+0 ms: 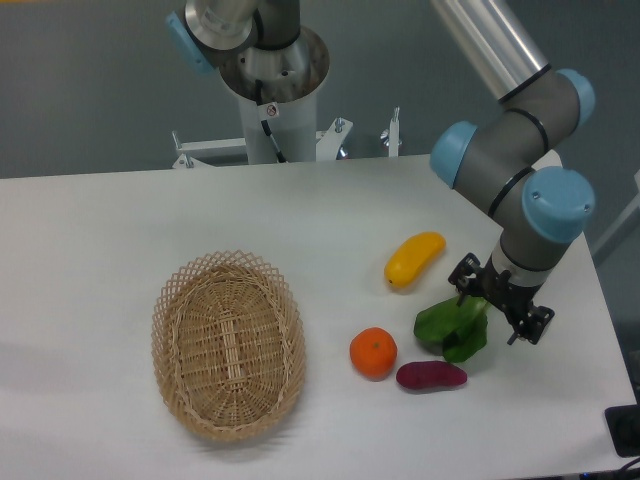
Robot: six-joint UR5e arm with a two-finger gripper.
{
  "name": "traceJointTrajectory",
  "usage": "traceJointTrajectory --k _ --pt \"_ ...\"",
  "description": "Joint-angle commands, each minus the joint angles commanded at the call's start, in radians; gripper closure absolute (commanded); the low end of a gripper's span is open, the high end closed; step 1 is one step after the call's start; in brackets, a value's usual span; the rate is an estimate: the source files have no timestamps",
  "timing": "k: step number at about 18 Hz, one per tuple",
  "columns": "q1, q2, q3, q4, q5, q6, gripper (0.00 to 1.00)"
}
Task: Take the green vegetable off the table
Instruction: 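Lower the gripper onto the green leafy vegetable and close on it, then lift the grasped green vegetable up off the table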
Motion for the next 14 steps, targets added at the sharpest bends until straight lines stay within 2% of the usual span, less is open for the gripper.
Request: traceJointTrajectory --k 3,6,11,14 --pt "0.014 -0.008 -0.014 0.046 0.0 0.02 0.0" --pt "0.018 -0.012 -0.032 0.054 0.002 0.032 0.0" --pt "0.018 -0.015 -0.088 0.161 0.009 0.032 0.0" --pt "0.018 -0.015 -0.103 0.18 0.025 0.032 0.01"
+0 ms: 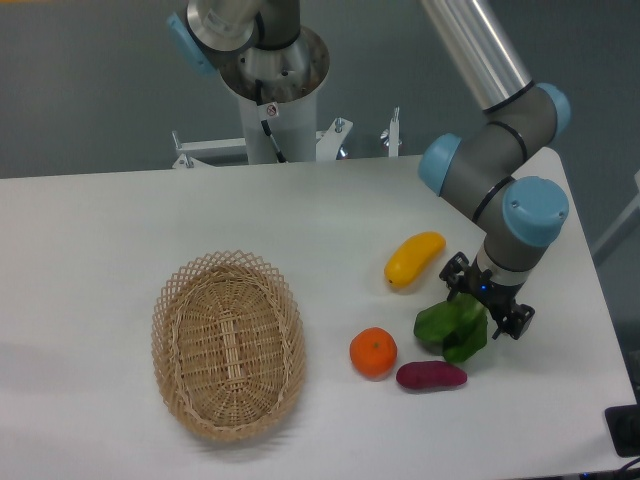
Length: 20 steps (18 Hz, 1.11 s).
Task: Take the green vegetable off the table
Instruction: 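Lift the grasped green vegetable up off the table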
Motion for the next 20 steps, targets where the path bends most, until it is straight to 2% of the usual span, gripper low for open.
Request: traceJointTrajectory --k 2,4,5,10,12,14,17,18,20 --pt "0.0 0.0 0.0 -0.003 0.006 0.0 0.4" --pt "0.0 0.0 -0.006 -0.002 0.008 -0.002 0.71" --pt "0.0 0.002 -0.006 -0.003 0.008 -0.002 0.76" --pt "0.017 0.015 0.018 -0.024 0.011 0.0 0.76" --pt "0.021 0.031 0.032 -0.043 0.052 0.002 0.76" --pt "0.021 0.038 0.067 -0.118 0.067 0.0 0.76" --pt "0.02 0.043 0.156 -0.277 0.071 -0.018 0.76" --pt "0.018 0.043 0.182 -0.303 0.071 -0.02 0.76" --pt "0.017 0.044 0.21 -0.313 0.063 -0.021 0.75"
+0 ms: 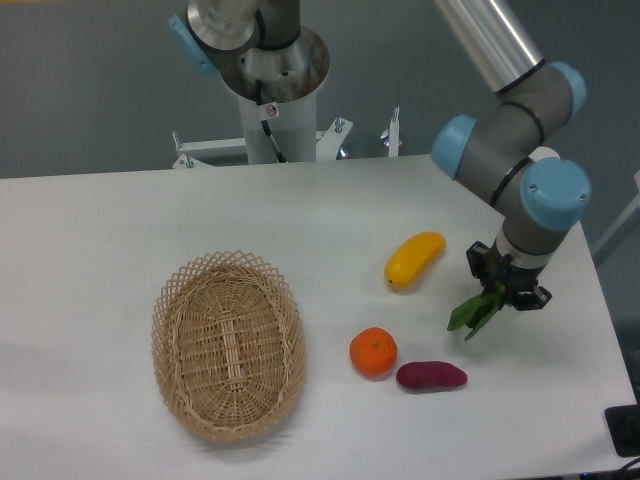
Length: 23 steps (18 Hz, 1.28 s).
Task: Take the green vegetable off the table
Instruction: 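Lift the grasped green vegetable up off the table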
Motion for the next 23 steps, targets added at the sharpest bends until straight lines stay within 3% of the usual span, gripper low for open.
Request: traceJointTrajectory --k 3,8,14,23 --pt "-0.002 0.0 0.035 -0.005 -0.005 -0.008 0.75" --pt "-0.017 -0.014 0.123 -0.072 -0.02 -0.072 0.74" --pt "-0.052 -0.032 0.176 -0.074 -0.031 -0.123 0.74" --pt "-0.057 -0.034 0.19 -0.072 -0.015 -0.121 0.75"
